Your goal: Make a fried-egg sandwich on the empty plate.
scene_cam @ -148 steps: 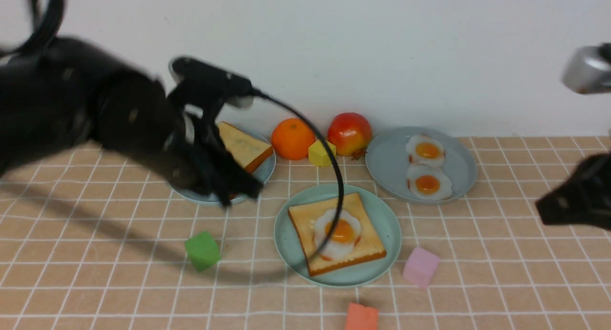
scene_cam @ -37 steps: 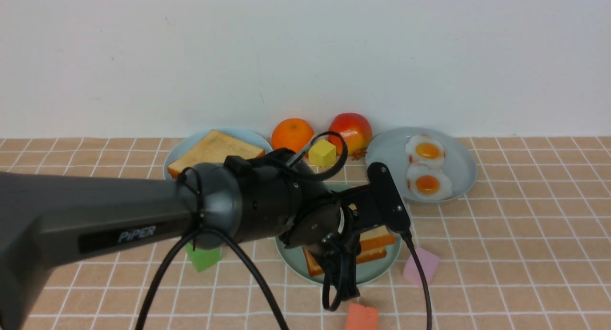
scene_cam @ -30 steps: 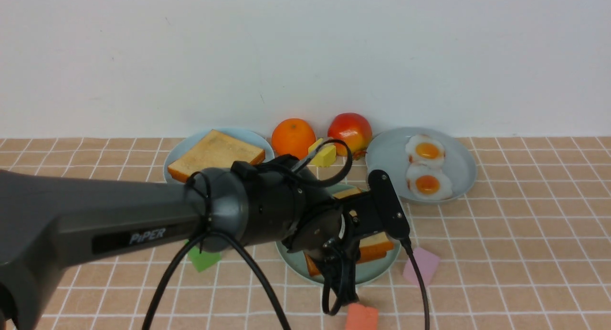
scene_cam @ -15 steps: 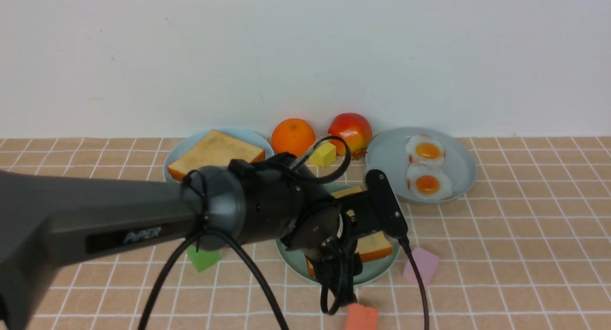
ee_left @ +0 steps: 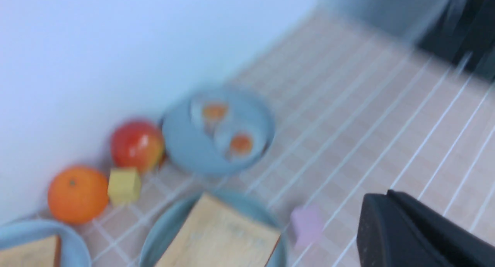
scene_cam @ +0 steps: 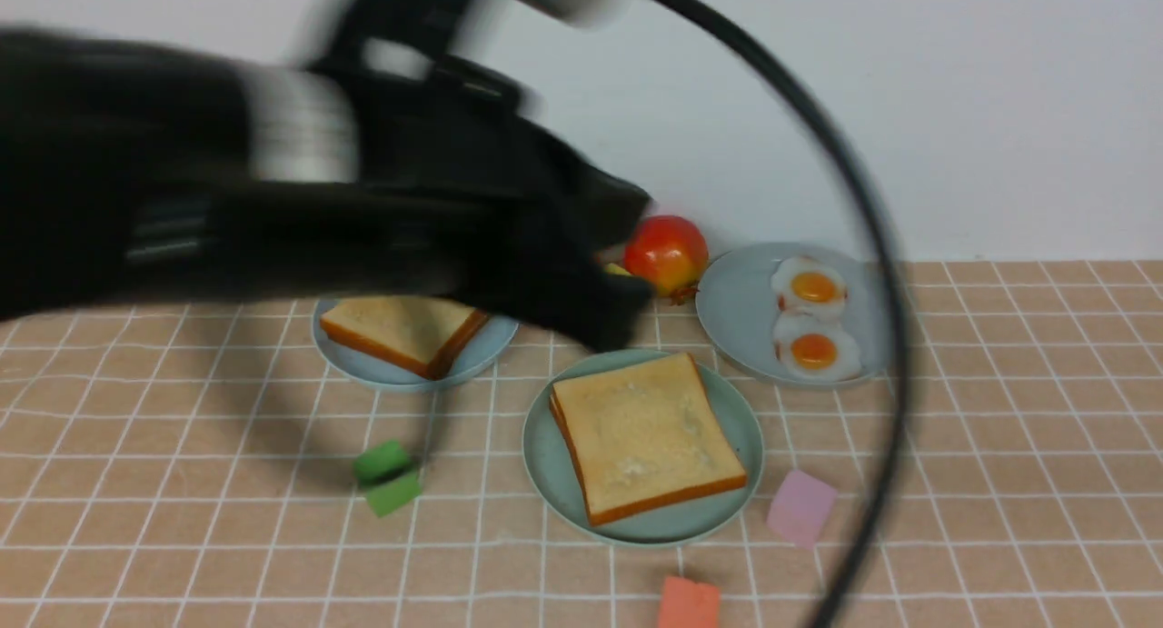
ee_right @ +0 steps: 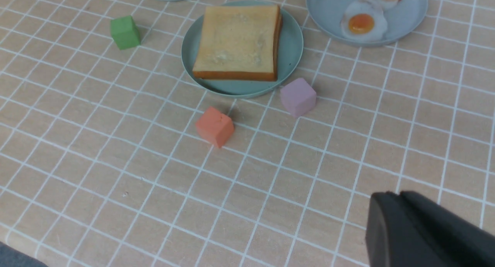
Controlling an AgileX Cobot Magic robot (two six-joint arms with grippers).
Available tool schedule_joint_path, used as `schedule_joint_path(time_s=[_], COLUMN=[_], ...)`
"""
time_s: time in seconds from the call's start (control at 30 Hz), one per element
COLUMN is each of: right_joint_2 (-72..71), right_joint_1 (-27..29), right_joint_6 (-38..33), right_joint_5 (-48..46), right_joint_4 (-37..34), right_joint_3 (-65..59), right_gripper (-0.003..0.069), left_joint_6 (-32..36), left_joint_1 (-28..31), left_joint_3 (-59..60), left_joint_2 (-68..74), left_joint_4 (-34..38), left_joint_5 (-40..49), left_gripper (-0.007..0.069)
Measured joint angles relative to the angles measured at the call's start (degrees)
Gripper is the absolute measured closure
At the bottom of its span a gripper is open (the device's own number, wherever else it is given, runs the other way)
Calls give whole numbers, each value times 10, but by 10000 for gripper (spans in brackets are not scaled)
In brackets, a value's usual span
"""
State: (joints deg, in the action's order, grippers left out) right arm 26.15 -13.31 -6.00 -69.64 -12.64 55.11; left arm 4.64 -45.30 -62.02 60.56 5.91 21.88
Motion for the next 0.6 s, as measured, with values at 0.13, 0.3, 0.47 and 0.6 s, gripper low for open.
schedule_joint_path(time_s=[0.13,0.3,0.47,0.6], right_joint_2=[-25,-94,-160,-184], right_joint_1=[0,0,0,0], right_joint_6=[0,21,49,91], right_joint_5=[-1,5,46,138], right_joint_4=[0,5,11,11], right_joint_3=[-1,-41,-92,-150], right_gripper=[616,616,616,616], left_joint_6=[-3,-3,-5,-5], left_joint_1=[0,0,0,0], left_joint_3=[119,341,455,502], left_joint_2=[-128,-314,-403,-450], left_joint_4=[19,55,73,75], left_joint_5=[-75,-207,-291,-327], left_gripper=[638,638,638,638])
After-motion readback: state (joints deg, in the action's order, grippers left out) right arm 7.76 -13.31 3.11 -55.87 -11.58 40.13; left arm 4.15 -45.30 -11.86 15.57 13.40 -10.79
